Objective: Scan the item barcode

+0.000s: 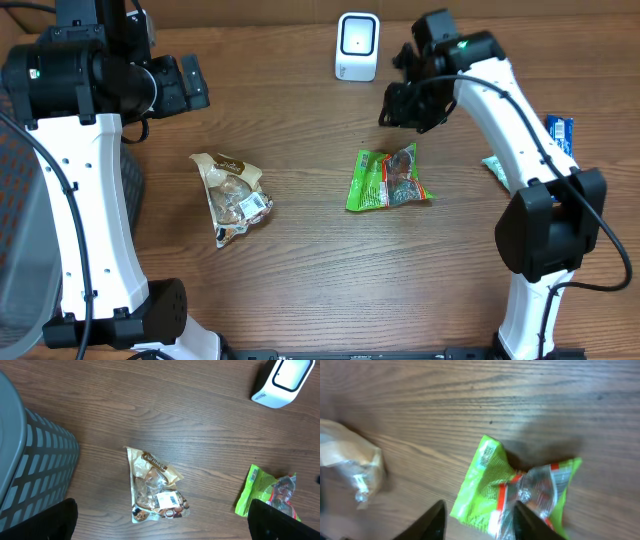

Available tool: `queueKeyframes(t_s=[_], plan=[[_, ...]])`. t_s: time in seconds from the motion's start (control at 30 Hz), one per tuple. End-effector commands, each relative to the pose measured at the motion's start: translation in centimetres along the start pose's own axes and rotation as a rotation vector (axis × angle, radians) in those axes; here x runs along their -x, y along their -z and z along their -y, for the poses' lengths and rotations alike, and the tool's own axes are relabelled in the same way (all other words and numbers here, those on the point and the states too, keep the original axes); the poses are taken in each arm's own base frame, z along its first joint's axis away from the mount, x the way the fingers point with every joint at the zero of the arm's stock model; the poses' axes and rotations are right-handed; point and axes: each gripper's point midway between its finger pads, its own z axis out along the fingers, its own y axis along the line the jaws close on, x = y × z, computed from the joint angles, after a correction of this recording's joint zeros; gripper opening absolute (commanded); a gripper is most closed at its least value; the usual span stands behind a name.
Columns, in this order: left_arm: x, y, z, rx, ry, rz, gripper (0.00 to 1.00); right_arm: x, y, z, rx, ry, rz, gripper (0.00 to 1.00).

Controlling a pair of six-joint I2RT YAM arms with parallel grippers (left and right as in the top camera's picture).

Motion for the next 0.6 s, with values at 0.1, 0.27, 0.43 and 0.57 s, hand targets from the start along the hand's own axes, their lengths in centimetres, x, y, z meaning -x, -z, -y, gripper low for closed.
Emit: queueKeyframes(t_s=[0.1, 0.27, 0.43, 0.57], plan=[[-0.1, 0.7, 0.3, -0.016, 0.013, 0.014, 1.00, -4.6, 0.7, 3.4, -0.050, -0.199, -0.188, 0.36], [-0.1, 0.7, 0.3, -0.016, 0.013, 0.014, 1.00, -9.1, -2.8, 4.0, -0.064, -0.230, -0.341, 0.34], [-0.1, 0.7, 0.3, -0.016, 0.013, 0.014, 1.00, -12.0, -6.3, 3.7, -0.032, -0.225, -0.412, 0.15], [-0.1, 0.7, 0.3, -0.016, 0.013, 0.014, 1.00, -12.4, -8.1, 5.1, -0.080, -0.207, -0.384, 0.13]])
